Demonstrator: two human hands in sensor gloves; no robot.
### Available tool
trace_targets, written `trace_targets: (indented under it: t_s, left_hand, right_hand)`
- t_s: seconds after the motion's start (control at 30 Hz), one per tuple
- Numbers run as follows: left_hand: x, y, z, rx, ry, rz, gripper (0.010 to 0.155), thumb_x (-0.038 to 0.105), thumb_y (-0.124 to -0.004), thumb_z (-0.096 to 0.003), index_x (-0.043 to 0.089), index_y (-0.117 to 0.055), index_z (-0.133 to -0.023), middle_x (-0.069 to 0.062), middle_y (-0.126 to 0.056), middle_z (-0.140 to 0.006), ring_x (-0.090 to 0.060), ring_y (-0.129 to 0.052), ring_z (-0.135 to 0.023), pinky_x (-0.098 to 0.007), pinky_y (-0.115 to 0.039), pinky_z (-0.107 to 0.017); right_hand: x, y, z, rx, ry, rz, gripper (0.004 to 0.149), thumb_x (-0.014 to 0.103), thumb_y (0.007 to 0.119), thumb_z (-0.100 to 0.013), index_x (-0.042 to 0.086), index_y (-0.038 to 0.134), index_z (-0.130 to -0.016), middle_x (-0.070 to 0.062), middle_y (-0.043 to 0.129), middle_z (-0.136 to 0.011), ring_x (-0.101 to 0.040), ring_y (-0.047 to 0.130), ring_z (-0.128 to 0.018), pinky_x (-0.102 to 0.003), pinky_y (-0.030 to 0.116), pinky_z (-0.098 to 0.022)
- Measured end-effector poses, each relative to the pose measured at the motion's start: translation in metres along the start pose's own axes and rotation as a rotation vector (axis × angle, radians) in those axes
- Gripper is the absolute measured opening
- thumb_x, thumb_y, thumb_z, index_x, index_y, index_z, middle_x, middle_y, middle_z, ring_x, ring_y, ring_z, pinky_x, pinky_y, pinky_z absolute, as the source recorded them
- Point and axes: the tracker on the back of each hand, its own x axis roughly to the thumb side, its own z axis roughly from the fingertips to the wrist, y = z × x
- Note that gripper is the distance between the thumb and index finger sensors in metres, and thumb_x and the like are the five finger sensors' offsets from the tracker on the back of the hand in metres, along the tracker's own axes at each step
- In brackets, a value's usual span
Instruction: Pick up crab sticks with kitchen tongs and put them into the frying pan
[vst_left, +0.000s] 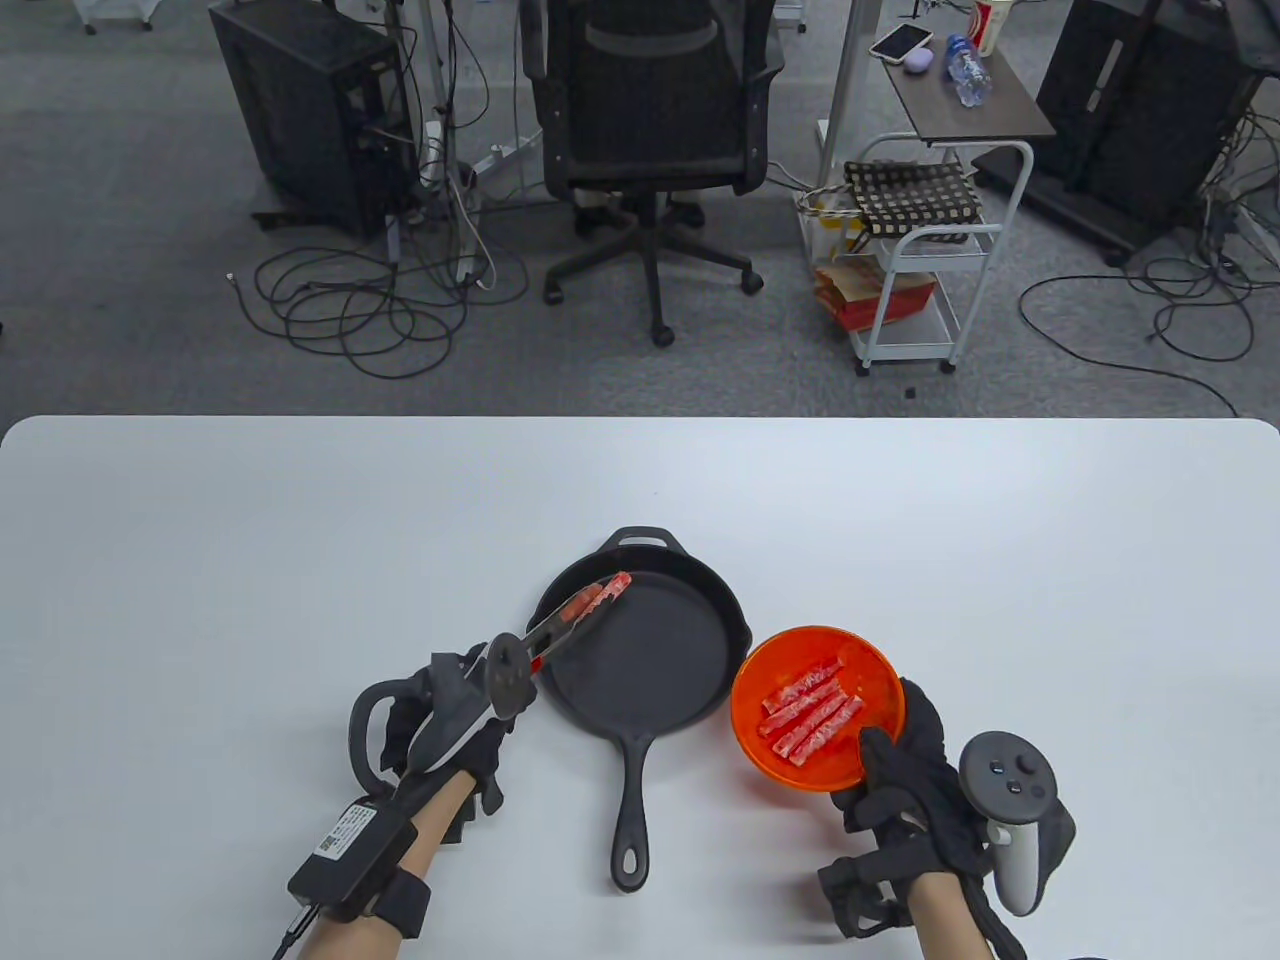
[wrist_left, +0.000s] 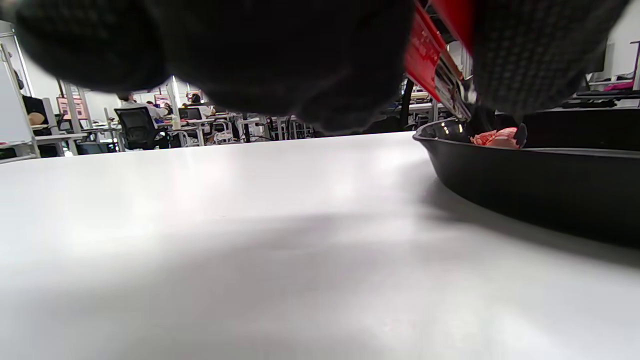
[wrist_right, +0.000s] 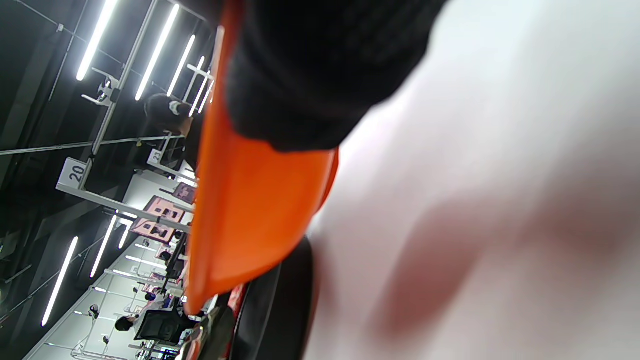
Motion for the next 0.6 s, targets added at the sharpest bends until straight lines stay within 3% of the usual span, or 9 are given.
trace_targets:
  t_s: [0.4,0.6]
  left_hand:
    - [0.0,0.001,0.001,-0.018,0.02,-0.004,0.077,0.075,-0.084,-0.0353,0.018,-0.089,-0.087,0.008,-0.105,-0.046,-0.009,-0.102,-0.015,-0.04,-0.09,-0.024]
    - [0.001,0.011,0.008,0.035,0.021,0.037,0.08,0.076,-0.083,-0.0354,0.016,-0.088,-0.088,0.008,-0.105,-0.047,-0.009,-0.102,-0.015,-0.04,-0.09,-0.023]
  right_hand:
    - [0.0,0.0,0.0,0.0,0.005,-0.009,0.065,0.022,0.062,-0.06,0.005,0.03,-0.114,-0.03,0.063,-0.102,-0.016,0.102,-0.031,-0.01,0.095,-0.013]
    - [0.0,-0.001,0.0,0.0,0.007,-0.013,0.065,0.022,0.062,-0.06,0.006,0.03,-0.114,-0.03,0.063,-0.102,-0.016,0.102,-0.031,-0.01,0.095,-0.013]
